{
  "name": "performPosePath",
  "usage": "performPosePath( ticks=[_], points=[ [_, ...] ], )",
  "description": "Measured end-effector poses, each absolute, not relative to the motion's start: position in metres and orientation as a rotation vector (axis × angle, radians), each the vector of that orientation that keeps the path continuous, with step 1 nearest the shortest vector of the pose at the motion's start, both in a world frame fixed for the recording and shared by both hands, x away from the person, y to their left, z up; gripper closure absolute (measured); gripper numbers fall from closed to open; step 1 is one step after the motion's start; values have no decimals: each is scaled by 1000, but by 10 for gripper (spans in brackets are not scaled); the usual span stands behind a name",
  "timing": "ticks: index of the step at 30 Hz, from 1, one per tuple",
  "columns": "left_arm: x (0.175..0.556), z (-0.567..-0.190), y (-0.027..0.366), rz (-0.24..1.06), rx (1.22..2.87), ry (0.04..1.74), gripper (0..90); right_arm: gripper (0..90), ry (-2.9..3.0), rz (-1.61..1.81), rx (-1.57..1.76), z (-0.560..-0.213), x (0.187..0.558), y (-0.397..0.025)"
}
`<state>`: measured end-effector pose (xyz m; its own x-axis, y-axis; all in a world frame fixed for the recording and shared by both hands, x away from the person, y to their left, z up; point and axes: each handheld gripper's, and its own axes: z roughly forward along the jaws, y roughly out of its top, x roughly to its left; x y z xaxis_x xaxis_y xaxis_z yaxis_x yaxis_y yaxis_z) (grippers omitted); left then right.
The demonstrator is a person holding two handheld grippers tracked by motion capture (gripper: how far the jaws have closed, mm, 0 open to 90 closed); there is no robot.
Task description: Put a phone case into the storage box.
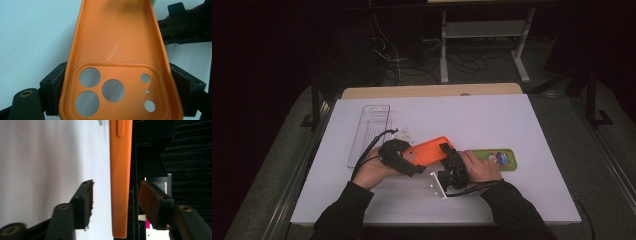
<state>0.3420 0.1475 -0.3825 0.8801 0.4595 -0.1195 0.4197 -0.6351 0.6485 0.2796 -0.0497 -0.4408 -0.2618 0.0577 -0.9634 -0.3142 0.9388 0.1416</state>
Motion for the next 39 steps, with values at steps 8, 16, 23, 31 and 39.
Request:
performPosePath(
  ticks=[8,16,23,31,39],
  points=[
    [341,-384,146,71,2329,639,156,593,1823,342,-202,-444,278,-48],
    [342,-384,146,79,2350,626,156,715,1835,333,-216,-443,277,-48],
    [342,-385,146,78,2354,624,155,770,1822,330,-223,-444,277,-49],
    [340,-387,146,86,2294,637,143,775,1801,327,-218,-443,276,-49],
    [342,-385,150,71,2301,628,53,775,1813,323,-209,-442,277,-52]
  ],
)
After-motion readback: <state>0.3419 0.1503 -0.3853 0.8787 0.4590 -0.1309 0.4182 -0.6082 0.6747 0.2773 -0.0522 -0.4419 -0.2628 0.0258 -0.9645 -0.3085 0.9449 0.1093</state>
